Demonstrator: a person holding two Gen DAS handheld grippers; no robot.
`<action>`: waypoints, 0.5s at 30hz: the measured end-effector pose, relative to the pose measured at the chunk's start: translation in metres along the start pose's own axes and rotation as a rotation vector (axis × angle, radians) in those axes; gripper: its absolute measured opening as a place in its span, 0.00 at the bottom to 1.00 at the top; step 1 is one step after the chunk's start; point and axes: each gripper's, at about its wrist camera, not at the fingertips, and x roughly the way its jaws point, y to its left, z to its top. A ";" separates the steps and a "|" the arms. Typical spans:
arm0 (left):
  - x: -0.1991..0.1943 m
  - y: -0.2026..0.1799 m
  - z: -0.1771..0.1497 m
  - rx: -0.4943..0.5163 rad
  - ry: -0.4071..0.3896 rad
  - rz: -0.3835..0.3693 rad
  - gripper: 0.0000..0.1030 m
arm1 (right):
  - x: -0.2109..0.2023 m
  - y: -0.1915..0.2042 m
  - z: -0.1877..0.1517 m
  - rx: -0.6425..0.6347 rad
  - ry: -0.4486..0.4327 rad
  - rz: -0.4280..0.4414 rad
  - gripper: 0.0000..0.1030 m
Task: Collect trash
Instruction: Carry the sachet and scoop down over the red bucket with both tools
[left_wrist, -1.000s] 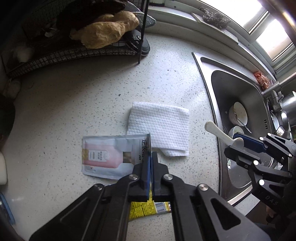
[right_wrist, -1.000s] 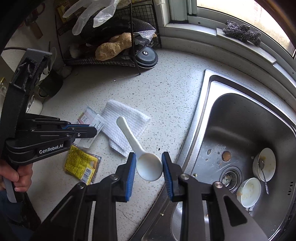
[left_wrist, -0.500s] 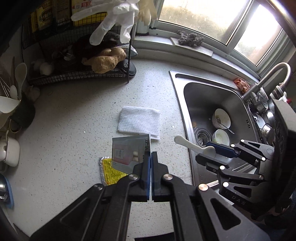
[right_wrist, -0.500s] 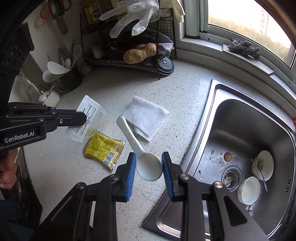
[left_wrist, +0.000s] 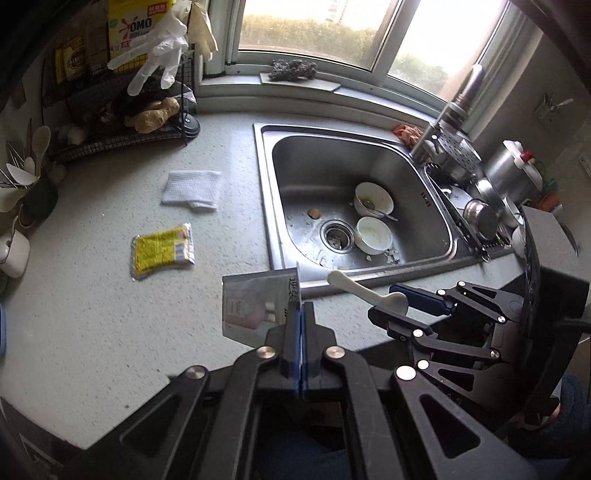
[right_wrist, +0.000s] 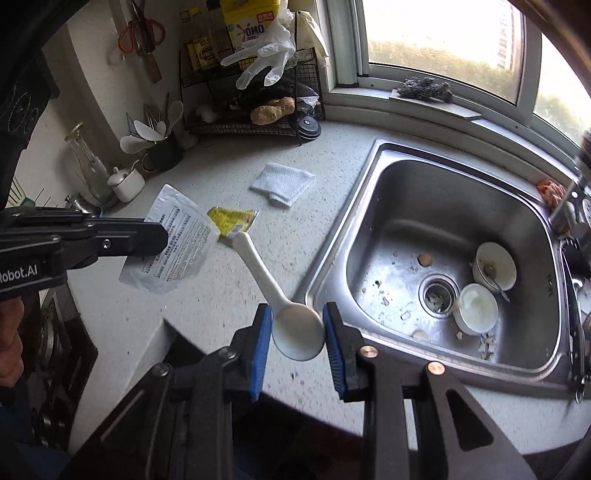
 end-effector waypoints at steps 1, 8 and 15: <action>-0.003 -0.010 -0.010 0.010 0.001 -0.013 0.00 | -0.008 -0.001 -0.012 0.005 0.000 -0.008 0.26; 0.001 -0.058 -0.062 0.072 0.073 -0.053 0.00 | -0.038 -0.009 -0.076 0.094 0.033 -0.034 0.26; 0.022 -0.083 -0.089 0.121 0.146 -0.115 0.00 | -0.039 -0.016 -0.114 0.175 0.056 -0.047 0.26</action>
